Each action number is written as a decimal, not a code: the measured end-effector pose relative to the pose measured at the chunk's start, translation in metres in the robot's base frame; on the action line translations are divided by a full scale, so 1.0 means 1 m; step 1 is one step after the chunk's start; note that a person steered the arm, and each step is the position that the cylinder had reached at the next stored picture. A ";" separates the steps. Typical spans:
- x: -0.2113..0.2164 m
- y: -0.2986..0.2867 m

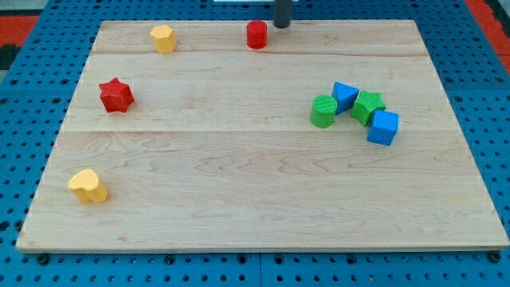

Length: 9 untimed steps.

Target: Push the red circle into the green star and blue triangle

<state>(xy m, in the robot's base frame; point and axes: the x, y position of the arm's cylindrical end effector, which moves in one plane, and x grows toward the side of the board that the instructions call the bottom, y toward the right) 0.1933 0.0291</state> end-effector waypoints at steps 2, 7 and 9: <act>0.061 -0.077; 0.129 -0.038; 0.113 0.004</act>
<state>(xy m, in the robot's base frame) 0.3060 0.0327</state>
